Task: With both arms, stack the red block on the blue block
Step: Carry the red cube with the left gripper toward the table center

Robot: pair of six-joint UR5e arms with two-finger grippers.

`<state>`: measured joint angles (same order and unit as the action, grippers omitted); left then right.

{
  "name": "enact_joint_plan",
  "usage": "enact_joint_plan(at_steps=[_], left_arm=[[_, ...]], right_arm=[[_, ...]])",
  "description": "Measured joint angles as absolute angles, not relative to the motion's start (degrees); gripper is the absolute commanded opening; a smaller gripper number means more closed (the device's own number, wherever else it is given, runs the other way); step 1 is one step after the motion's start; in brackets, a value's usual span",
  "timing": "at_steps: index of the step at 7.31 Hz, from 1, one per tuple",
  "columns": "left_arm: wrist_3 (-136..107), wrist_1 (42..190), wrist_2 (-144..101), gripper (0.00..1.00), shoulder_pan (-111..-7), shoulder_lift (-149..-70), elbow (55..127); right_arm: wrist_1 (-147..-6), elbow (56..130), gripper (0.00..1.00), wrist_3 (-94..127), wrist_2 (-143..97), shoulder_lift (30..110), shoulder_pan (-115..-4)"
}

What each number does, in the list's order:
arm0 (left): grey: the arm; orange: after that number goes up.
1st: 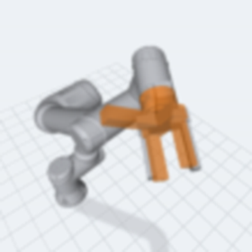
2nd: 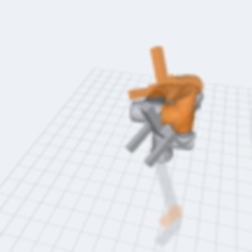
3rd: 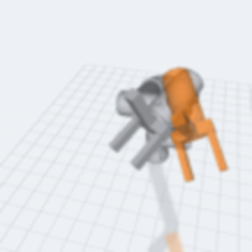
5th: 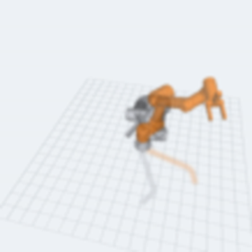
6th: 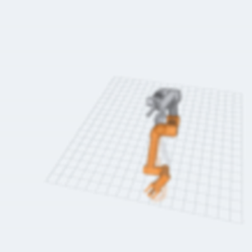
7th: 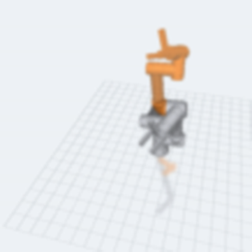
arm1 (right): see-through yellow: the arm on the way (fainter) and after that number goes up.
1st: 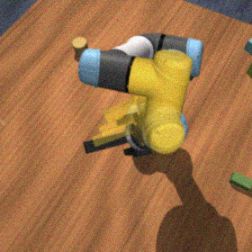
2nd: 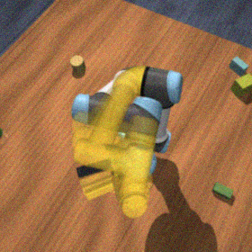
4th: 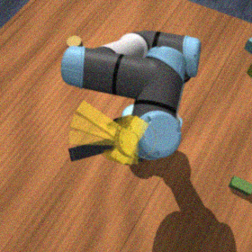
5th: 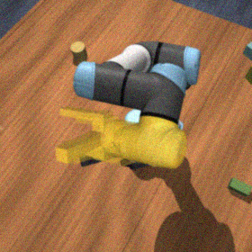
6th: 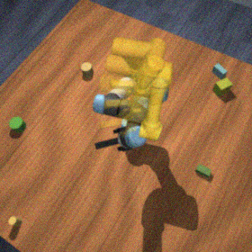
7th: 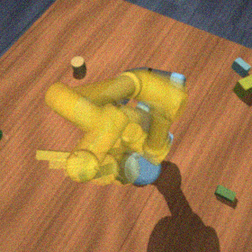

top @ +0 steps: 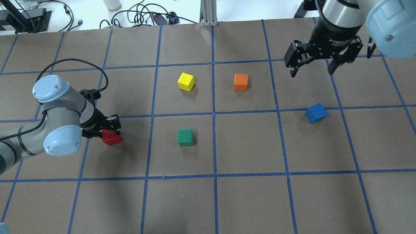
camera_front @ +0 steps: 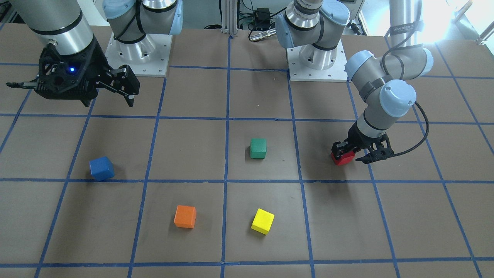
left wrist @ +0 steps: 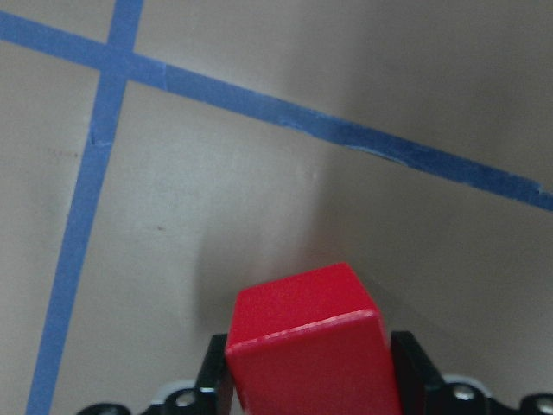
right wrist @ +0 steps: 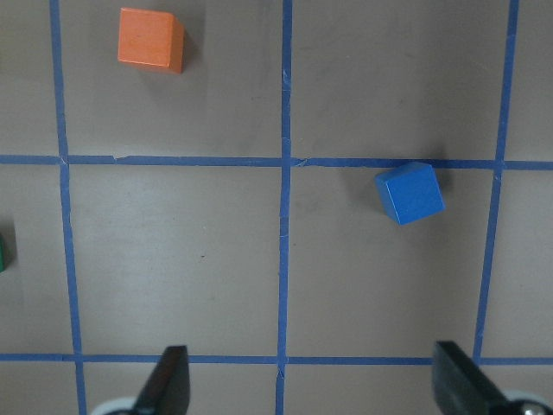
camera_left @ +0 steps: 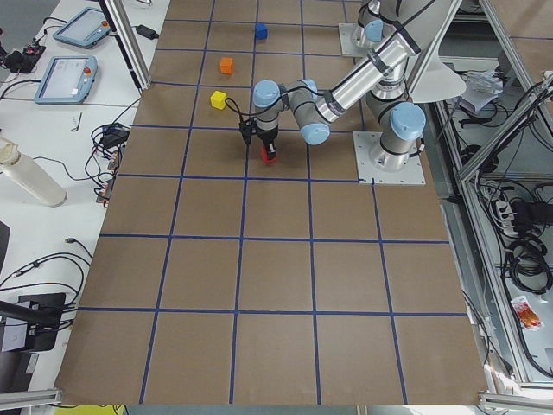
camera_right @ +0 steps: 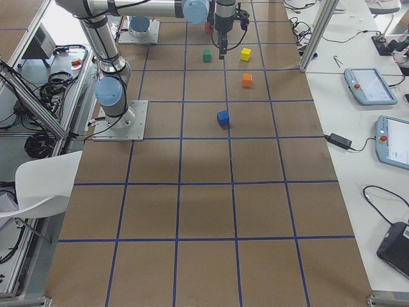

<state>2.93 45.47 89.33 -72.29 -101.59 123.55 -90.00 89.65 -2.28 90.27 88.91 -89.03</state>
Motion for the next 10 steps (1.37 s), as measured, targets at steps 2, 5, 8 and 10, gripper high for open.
enact_joint_plan(at_steps=[2, 5, 8, 10], left_arm=[[7.84, 51.48, 91.30, 0.14, -78.57, -100.97, 116.38], [2.51, 58.30, 90.95, 0.10, -95.02, -103.15, 104.70], [-10.66, 58.58, 87.92, 0.10, -107.61, -109.92, 96.96], [-16.35, 58.41, 85.81, 0.10, -112.50, -115.13, 93.93]], right_arm=[[-90.00, 89.71, 1.00, -2.28, 90.18, 88.94, -89.03], [-90.00, 89.66, 1.00, -2.29, 90.33, 88.94, -89.03], [-90.08, 89.62, 1.00, -2.28, 90.27, 88.95, -89.03], [-90.05, 89.62, 1.00, -2.28, 90.21, 88.96, -89.03]])
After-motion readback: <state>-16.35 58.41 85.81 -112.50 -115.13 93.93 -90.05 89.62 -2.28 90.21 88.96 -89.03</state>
